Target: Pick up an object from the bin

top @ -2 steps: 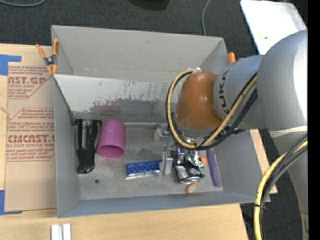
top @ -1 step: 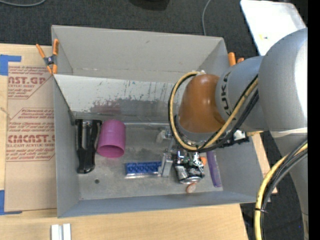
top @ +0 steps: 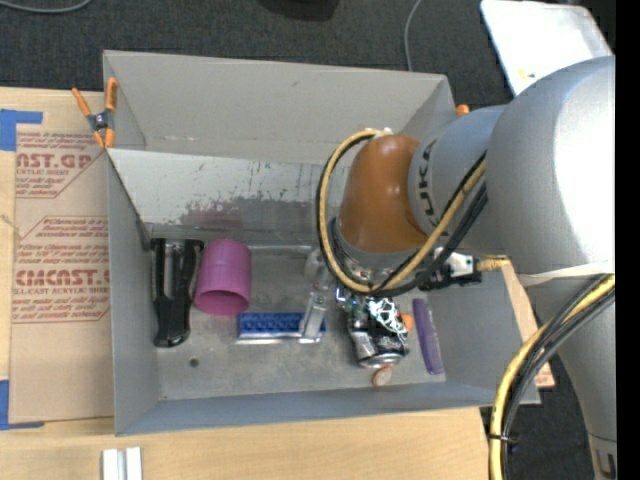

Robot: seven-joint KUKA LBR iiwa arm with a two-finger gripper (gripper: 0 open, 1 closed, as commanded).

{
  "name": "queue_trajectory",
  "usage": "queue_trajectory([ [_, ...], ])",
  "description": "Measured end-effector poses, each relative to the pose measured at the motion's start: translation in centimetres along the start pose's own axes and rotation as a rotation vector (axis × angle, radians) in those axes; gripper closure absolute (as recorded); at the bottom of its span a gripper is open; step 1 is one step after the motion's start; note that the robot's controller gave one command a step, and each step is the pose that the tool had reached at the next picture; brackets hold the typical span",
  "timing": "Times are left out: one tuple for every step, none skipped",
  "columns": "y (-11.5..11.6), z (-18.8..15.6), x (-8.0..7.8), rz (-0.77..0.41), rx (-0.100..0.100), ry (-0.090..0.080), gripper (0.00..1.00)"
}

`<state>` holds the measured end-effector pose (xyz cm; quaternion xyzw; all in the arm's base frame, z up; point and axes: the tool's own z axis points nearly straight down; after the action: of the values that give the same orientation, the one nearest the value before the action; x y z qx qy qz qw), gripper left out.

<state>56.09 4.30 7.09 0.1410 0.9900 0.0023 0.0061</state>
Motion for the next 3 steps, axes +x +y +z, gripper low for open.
queue_trajectory([
  [-0.1,-0.1,3.1,0.025,0.001,-0.001,0.0],
  [-5.7,-0.7,1.6,0.015,-0.002,-0.002,0.0],
  [-6.0,-0.3,4.5,0.053,0.001,0.0,0.0],
])
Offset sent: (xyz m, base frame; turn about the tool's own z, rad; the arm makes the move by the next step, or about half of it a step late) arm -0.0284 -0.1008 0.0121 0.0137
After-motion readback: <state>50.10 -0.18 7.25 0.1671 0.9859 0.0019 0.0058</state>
